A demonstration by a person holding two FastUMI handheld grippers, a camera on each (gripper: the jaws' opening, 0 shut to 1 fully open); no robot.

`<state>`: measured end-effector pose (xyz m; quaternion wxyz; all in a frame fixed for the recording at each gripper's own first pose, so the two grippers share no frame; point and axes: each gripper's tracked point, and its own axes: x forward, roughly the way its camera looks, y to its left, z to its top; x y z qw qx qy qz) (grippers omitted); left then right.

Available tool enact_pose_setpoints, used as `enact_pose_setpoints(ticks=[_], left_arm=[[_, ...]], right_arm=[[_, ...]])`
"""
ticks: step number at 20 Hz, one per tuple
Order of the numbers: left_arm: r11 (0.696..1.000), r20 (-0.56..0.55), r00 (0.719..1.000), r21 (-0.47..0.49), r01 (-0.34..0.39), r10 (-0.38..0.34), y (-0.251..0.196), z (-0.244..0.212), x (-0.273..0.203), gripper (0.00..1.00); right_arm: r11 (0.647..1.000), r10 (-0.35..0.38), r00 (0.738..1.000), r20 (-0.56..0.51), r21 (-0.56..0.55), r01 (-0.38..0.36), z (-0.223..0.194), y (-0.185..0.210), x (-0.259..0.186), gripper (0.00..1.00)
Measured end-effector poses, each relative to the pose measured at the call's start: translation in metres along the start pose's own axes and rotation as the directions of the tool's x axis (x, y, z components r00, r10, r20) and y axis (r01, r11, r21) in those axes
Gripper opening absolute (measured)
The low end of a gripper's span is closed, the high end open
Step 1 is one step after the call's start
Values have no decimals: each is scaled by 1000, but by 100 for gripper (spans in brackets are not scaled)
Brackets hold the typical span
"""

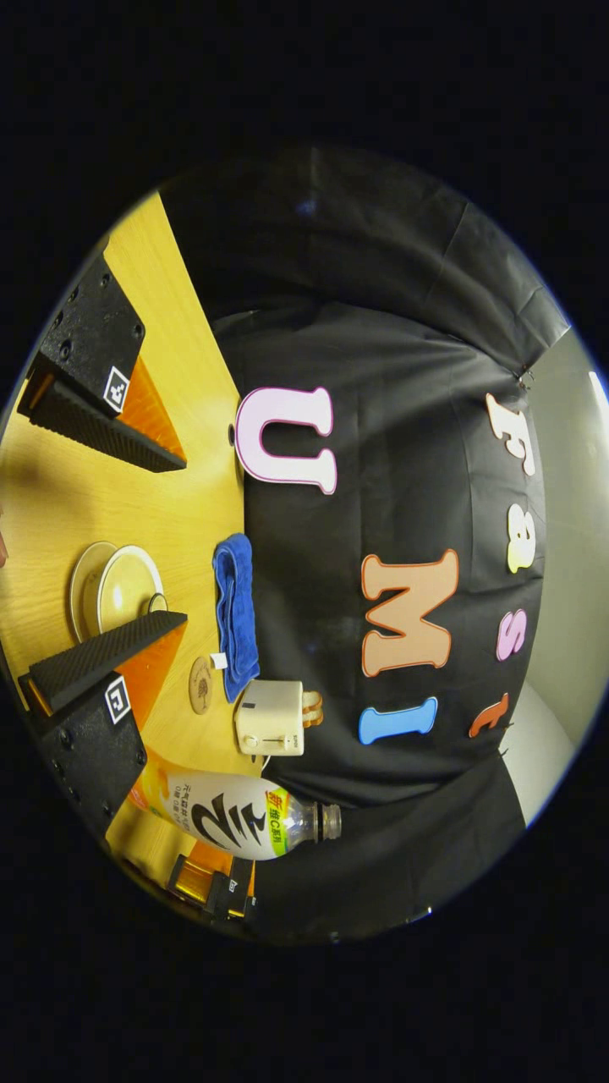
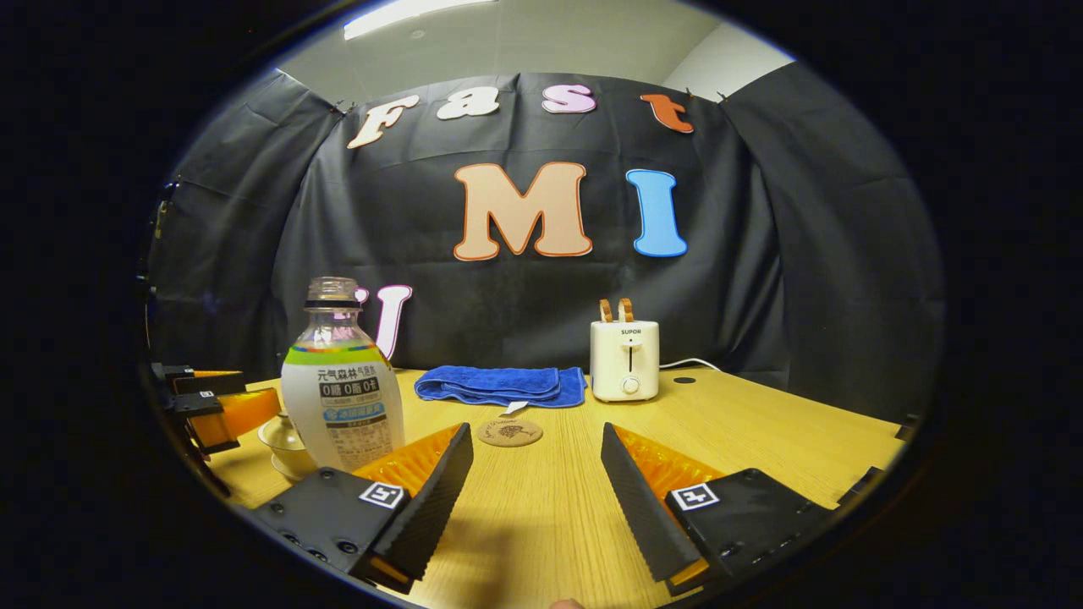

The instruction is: Open the teacup lid with one hand, grasp the water bottle and pour water into the teacup with the other hand; after pouring, place the water bottle on the coaster and then close the teacup lid.

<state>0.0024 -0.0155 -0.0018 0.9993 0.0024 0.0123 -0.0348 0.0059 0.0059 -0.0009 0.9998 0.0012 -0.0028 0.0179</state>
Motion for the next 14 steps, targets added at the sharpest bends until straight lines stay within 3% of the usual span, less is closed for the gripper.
enact_pose_setpoints(ticks=[8,14], left_arm=[[996,-14,996,1,93,-92,-32,-2,14,96],[991,-67,989,29,131,-129,-43,-10,20,86]], right_arm=[[1000,7,1000,0,0,-7,0,1,1,97],[1000,7,1000,0,1,-7,-1,1,1,95]])
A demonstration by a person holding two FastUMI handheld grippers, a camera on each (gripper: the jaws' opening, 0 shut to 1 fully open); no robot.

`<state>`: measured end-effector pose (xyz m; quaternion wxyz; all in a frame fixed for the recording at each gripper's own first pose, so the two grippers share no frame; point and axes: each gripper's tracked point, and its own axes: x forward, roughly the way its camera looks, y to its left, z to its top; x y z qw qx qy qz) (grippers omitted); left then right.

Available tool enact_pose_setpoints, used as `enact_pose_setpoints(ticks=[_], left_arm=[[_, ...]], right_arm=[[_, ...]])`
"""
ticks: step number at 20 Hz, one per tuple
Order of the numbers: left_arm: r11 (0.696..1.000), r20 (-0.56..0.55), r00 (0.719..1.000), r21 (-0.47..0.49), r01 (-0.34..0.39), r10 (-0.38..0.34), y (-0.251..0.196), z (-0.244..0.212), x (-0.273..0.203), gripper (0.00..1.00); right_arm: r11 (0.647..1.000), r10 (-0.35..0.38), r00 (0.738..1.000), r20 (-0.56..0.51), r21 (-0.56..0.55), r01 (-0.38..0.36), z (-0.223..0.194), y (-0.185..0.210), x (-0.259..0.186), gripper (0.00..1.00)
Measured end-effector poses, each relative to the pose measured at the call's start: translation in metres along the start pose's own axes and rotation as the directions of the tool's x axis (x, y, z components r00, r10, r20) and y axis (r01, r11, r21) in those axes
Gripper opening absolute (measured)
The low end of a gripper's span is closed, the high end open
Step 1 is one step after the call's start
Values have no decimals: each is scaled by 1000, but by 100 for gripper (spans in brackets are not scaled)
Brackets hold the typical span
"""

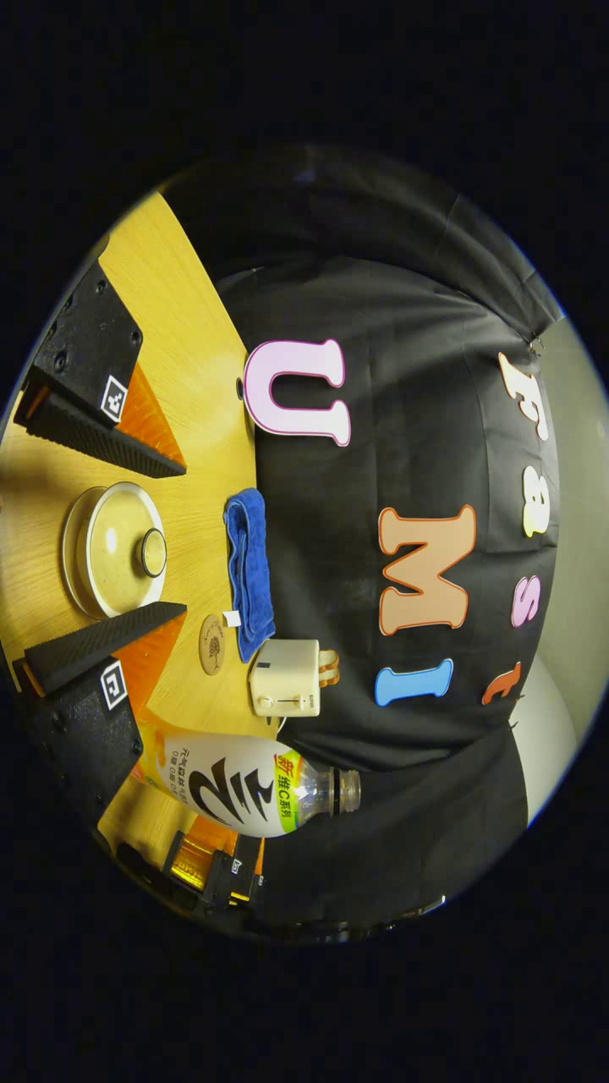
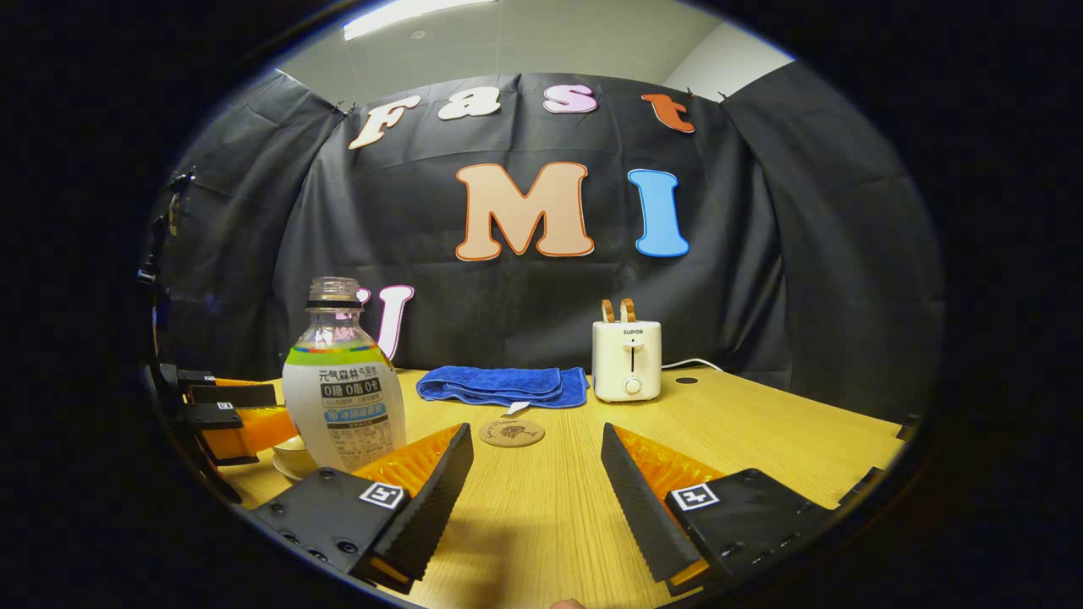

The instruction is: Open the teacup lid with one hand, grasp the water bottle and pour water into the teacup with the other hand; after pouring, place the water bottle on the coaster and then close the teacup lid.

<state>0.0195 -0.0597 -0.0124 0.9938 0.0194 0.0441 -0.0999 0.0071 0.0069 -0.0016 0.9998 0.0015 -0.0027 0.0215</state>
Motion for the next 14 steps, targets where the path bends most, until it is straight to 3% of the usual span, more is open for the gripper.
enact_pose_setpoints(ticks=[4,9,14], left_arm=[[999,-35,999,30,39,-38,-9,-7,3,76],[998,-59,997,38,53,-51,-12,-9,6,53],[997,-77,995,44,62,-59,-13,-12,5,50]], right_arm=[[1000,0,1000,1,0,0,1,1,0,97],[1000,-1,1000,2,0,1,0,0,0,95],[1000,-1,1000,2,0,1,0,0,0,95]])
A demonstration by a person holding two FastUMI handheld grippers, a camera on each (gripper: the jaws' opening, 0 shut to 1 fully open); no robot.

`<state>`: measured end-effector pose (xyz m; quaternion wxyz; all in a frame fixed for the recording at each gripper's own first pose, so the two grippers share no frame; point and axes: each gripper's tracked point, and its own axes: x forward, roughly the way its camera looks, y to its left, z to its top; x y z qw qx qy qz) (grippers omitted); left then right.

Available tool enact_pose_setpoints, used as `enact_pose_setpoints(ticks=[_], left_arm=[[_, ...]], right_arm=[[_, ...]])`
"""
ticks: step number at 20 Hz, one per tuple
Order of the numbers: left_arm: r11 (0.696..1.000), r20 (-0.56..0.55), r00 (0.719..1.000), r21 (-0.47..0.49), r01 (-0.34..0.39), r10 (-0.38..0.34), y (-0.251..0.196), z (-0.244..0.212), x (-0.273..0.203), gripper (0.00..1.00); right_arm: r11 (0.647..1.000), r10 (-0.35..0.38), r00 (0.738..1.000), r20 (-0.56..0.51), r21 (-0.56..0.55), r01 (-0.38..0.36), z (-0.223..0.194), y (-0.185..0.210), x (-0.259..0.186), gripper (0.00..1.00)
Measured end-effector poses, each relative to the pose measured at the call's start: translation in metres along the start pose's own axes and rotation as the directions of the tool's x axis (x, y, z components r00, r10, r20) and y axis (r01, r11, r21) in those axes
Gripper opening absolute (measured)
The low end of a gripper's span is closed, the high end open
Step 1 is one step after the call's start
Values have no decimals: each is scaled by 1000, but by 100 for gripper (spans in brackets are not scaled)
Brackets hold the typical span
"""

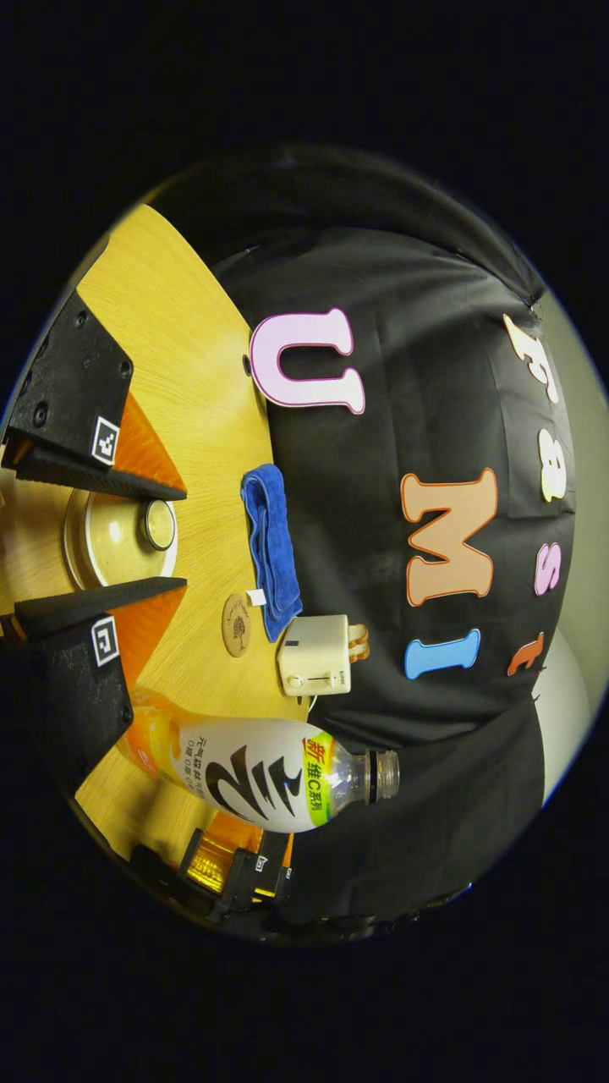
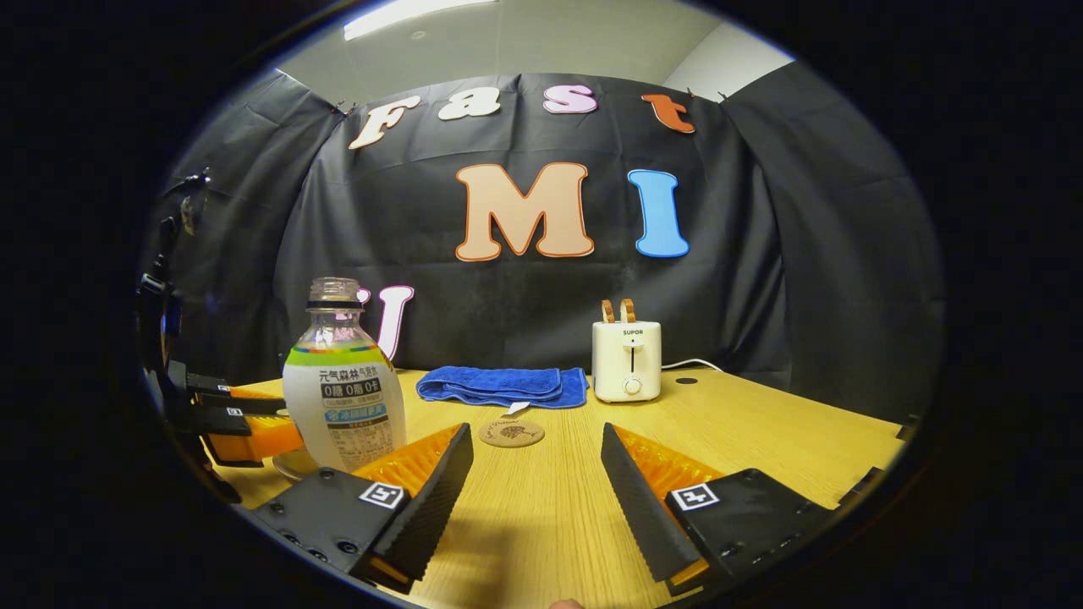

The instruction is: Open the teacup lid with one hand, grasp the water bottle and pour water into the teacup with the other hand; after pouring, place the water bottle on the coaster and then close the teacup lid.

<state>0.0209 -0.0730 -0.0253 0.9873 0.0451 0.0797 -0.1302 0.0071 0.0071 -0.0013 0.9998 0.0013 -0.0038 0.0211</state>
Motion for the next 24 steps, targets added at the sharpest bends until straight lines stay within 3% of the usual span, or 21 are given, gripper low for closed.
enact_pose_setpoints(ticks=[6,9,24], left_arm=[[1000,6,1000,-1,-18,18,5,0,1,41],[1000,15,999,-10,-29,29,7,1,1,25],[994,69,992,-39,-104,106,25,16,-15,23]], right_arm=[[1000,2,1000,3,0,-2,1,1,0,95],[1000,2,1000,2,0,-2,1,1,0,95],[1000,29,1000,-9,1,-29,0,-6,-10,95]])
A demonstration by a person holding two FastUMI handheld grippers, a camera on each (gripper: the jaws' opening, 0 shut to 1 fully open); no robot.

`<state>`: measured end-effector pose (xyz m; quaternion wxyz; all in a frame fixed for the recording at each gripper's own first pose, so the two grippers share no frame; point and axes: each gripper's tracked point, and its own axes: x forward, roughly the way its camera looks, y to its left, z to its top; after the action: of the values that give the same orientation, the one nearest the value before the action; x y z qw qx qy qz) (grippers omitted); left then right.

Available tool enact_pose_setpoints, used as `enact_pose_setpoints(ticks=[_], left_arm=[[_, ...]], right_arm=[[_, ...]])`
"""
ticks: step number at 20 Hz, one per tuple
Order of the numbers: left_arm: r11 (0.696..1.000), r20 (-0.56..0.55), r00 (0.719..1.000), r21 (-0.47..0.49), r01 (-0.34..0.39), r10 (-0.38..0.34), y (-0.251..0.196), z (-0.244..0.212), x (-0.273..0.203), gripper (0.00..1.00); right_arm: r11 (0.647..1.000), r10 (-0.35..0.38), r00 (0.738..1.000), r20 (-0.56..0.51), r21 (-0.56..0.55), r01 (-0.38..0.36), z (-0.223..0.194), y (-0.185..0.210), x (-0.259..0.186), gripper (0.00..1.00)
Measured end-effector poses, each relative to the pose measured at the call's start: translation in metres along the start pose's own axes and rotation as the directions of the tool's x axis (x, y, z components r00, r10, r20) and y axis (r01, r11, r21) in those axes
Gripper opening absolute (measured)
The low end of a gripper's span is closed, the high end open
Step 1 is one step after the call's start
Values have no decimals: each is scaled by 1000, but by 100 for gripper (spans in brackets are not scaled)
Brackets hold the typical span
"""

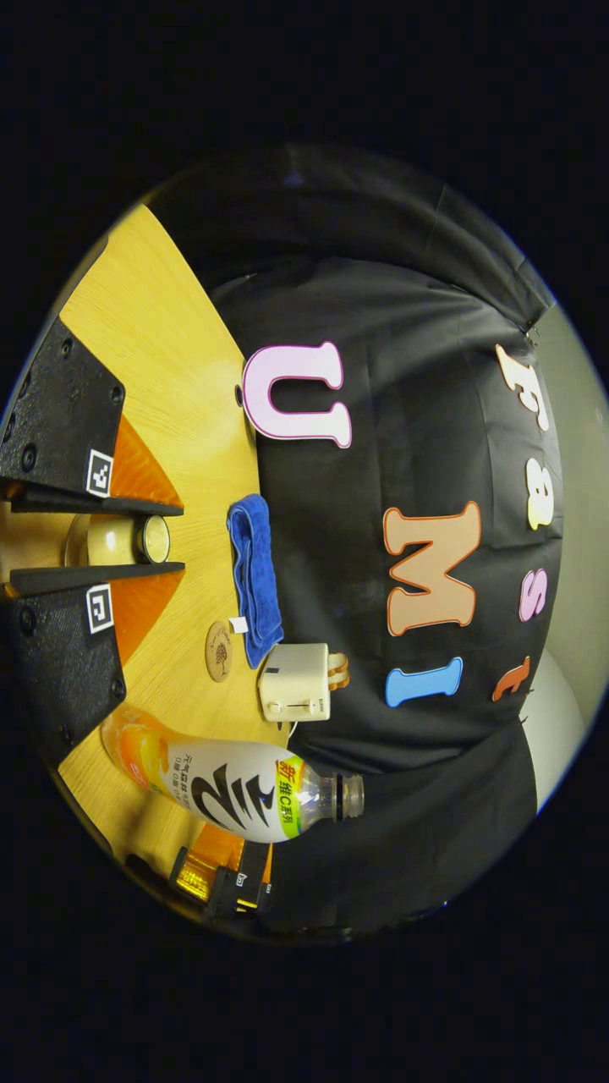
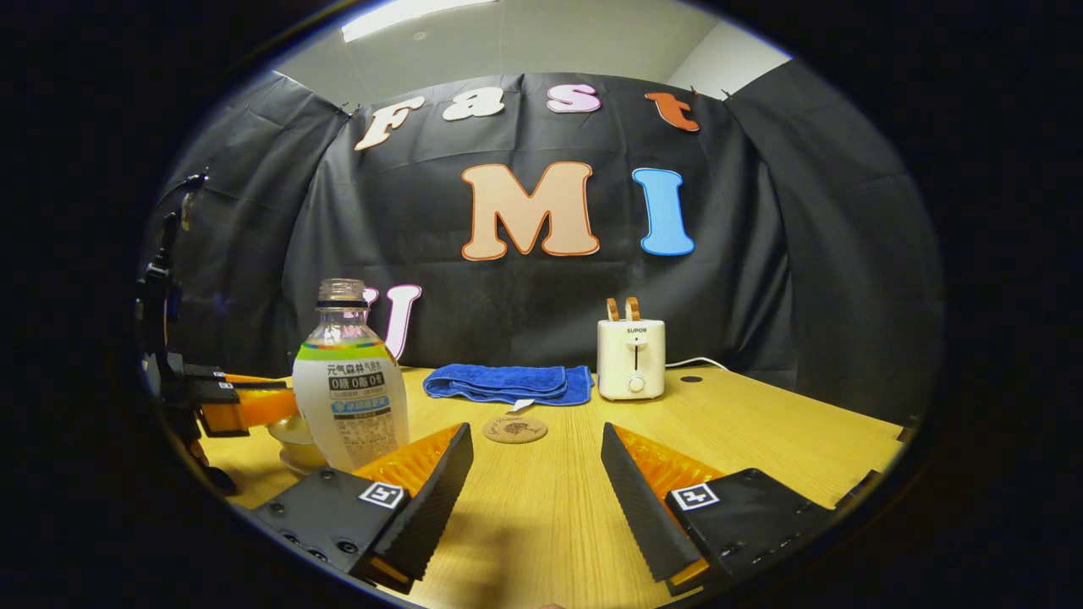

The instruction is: Open the teacup lid with one hand, grasp the water bottle and pour water into the teacup with the other hand; after pouring, place the water bottle on the coaster and then close the teacup lid.

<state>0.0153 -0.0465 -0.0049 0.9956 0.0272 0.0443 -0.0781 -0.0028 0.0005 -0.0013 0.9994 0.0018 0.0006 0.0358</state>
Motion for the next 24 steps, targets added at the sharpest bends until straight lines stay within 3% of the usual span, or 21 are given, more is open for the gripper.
enact_pose_setpoints(ticks=[9,10,16,24], left_arm=[[1000,22,999,0,-30,30,14,13,-19,23],[999,22,999,3,-33,33,16,13,-21,23],[998,22,998,6,-64,63,26,12,-30,23],[997,24,997,-1,-72,72,31,13,-36,23]], right_arm=[[991,130,991,-22,7,-130,-2,30,-30,99],[989,146,989,-20,6,-146,-1,34,-33,95],[968,250,966,-62,27,-249,-13,64,-46,98],[959,281,952,-117,3,-283,-28,86,-42,95]])
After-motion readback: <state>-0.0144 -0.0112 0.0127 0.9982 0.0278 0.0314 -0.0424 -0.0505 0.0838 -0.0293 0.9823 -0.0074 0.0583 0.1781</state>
